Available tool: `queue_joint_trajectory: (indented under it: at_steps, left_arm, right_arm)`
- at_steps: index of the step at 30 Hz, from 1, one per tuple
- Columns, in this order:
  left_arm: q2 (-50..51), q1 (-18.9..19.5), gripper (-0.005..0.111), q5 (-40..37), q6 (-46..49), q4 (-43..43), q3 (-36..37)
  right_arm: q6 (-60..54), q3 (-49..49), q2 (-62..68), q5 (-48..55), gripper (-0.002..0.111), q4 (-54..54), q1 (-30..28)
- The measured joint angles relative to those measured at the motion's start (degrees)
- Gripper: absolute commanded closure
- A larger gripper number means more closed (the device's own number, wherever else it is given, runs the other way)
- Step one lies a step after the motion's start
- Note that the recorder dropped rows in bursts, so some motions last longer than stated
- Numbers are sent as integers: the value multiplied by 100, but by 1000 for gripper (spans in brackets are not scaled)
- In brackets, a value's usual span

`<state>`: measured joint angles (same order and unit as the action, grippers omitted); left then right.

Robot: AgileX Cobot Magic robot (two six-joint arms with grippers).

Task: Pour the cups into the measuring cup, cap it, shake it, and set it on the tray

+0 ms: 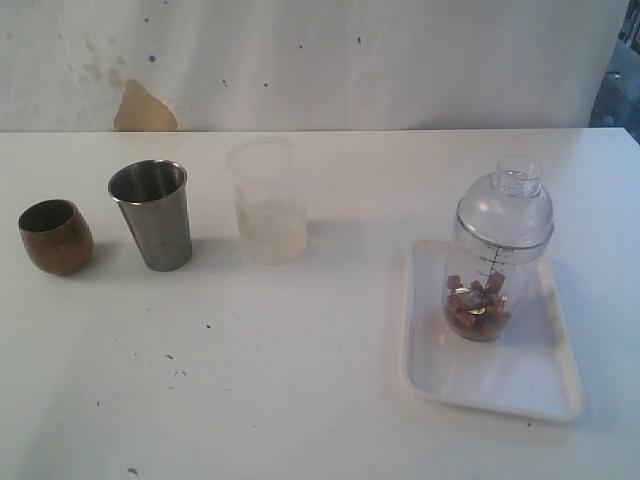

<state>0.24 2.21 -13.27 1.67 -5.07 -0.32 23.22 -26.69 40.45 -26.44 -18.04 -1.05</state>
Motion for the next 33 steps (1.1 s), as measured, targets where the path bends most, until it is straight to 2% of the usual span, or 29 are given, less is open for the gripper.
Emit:
queue_joint_trajectory:
  at_steps: [10, 18, 33]
  left_arm:
    - [0, 0, 107, 0, 0, 0, 0]
    - [0, 0, 107, 0, 0, 0, 0]
    - [0, 0, 107, 0, 0, 0, 0]
  right_arm:
    - [471, 0, -2124, 2048, 108, 11, 0]
    - [548, 0, -3268, 3334, 108, 11, 0]
    - [568, 0, -3563, 3638, 108, 11, 71]
